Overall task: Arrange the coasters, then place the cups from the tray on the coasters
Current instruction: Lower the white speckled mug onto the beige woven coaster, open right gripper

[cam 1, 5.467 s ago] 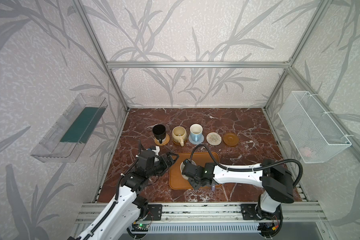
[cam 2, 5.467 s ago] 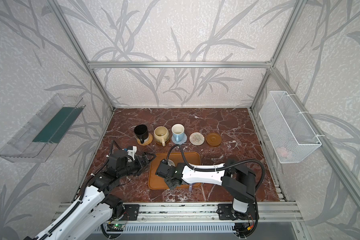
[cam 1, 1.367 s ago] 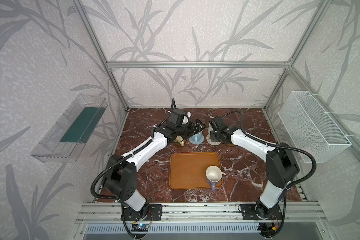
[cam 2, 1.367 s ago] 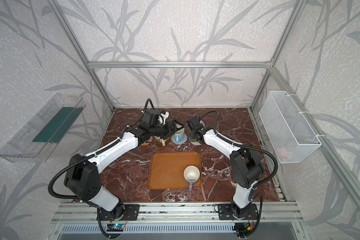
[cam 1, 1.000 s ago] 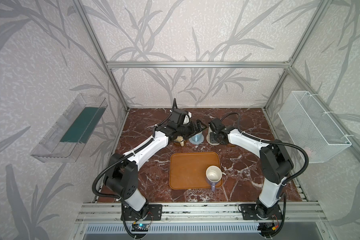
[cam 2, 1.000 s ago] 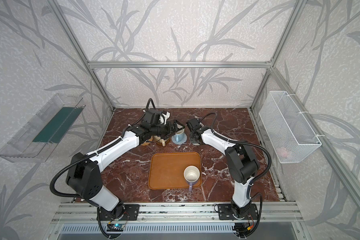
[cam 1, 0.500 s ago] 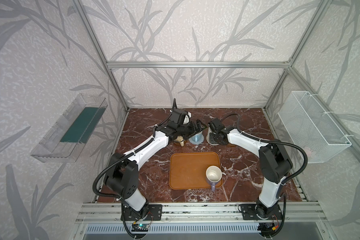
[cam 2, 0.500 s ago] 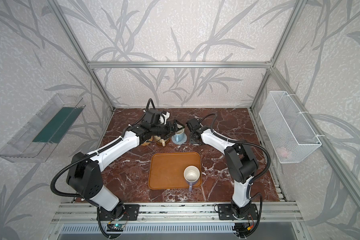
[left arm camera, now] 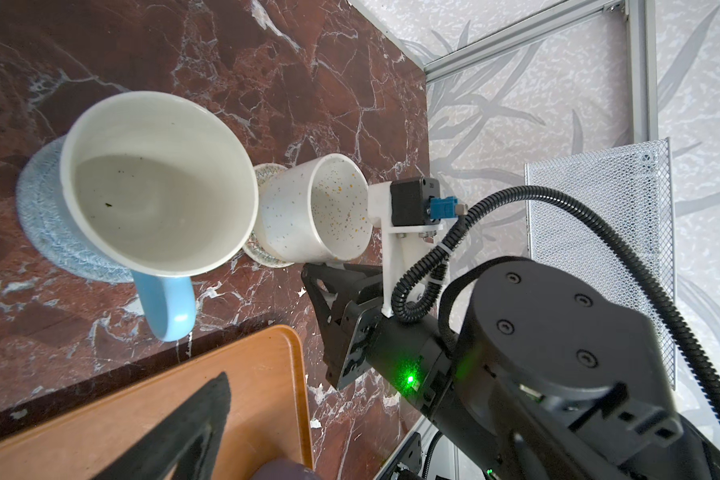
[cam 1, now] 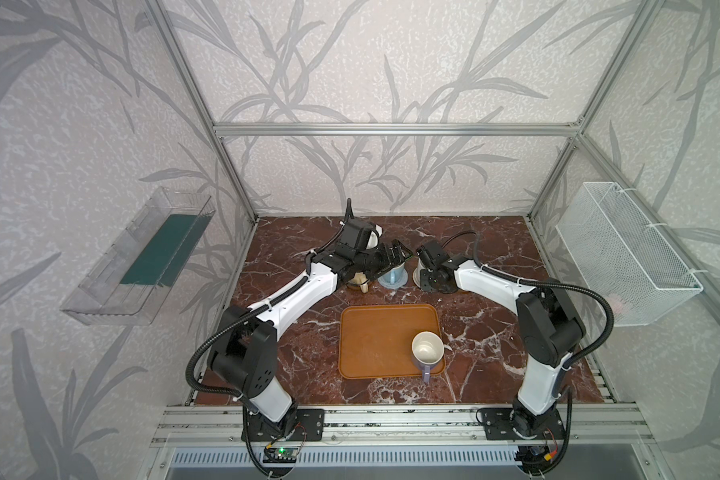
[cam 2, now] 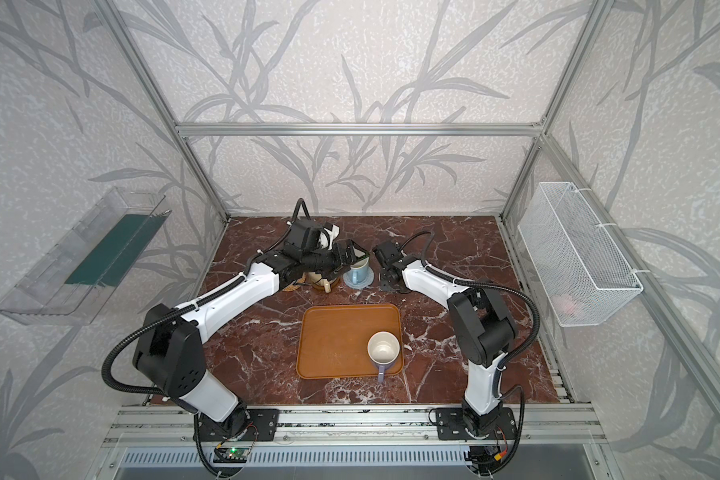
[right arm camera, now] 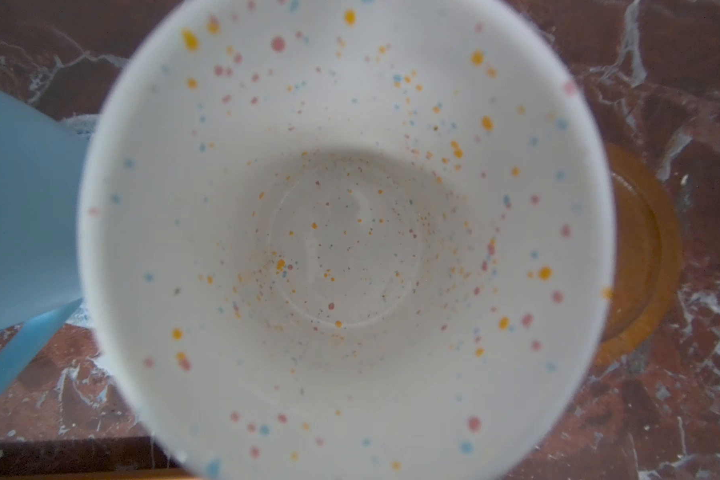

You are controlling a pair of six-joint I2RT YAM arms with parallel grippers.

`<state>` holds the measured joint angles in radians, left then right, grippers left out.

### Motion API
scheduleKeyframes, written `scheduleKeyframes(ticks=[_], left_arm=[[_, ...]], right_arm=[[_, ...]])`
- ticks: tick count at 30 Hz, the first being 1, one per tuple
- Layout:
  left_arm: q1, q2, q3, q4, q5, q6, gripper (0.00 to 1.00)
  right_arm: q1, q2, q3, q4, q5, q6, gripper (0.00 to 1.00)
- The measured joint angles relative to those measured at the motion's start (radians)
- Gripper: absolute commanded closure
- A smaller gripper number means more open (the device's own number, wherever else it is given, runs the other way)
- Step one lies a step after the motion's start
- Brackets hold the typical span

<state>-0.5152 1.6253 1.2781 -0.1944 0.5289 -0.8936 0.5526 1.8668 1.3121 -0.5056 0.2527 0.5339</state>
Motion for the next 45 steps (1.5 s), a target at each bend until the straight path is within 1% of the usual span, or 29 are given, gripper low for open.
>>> scheduleKeyframes(ticks=[11,13,17,20,24,26,31,34,36,39,42,43,45], left_arm=[[0.0,0.003,-0.006,0.014,0.003,-0.006,0.01],[0.0,0.003,-0.012,0.017,0.004,-0.008,0.01],[0.0,0.003,-0.024,0.019,0.008,-0.008,0.01],[0.0,0.003,-0.024,0.02,0.015,-0.008,0.01],[0.0,0.003,-0.024,0.023,0.016,-0.008,0.01],[0.0,0.003,-0.024,0.023,0.017,-0.008,0.01],[0.0,0.003,-0.024,0.023,0.019,-0.009,0.01],[0.0,0.003,-0.024,0.023,0.019,-0.012,0.01],[0.0,0.003,-0.027,0.023,0.019,-0.015,0.01],[0.0,-0.003,-0.036,0.022,0.016,-0.02,0.01],[0.0,-0.021,-0.048,0.019,0.015,-0.024,0.01],[0.0,-0.03,-0.051,0.018,0.014,-0.025,0.01],[-0.001,-0.05,-0.056,0.015,0.011,-0.025,0.01]], right_arm=[[0.0,0.0,-0.014,0.029,0.0,0.008,1.0],[0.0,0.0,-0.016,0.031,-0.001,0.008,0.92],[0.0,0.0,-0.016,0.031,-0.01,0.008,0.69],[0.0,0.0,-0.016,0.034,-0.027,0.01,0.62],[0.0,0.0,-0.016,0.039,-0.034,0.014,0.55],[0.0,-0.001,-0.016,0.039,-0.036,0.016,0.5],[0.0,-0.001,-0.016,0.038,-0.042,0.015,0.44],[0.0,-0.012,-0.025,0.041,-0.045,0.013,0.44],[0.002,-0.041,-0.05,0.05,-0.043,0.008,0.44],[0.006,-0.124,-0.101,0.057,-0.034,-0.005,0.43],[0.006,-0.206,-0.108,0.053,-0.028,-0.014,0.42],[0.006,-0.232,-0.108,0.053,-0.026,-0.02,0.4],[0.014,-0.275,-0.109,0.055,-0.026,-0.052,0.32]])
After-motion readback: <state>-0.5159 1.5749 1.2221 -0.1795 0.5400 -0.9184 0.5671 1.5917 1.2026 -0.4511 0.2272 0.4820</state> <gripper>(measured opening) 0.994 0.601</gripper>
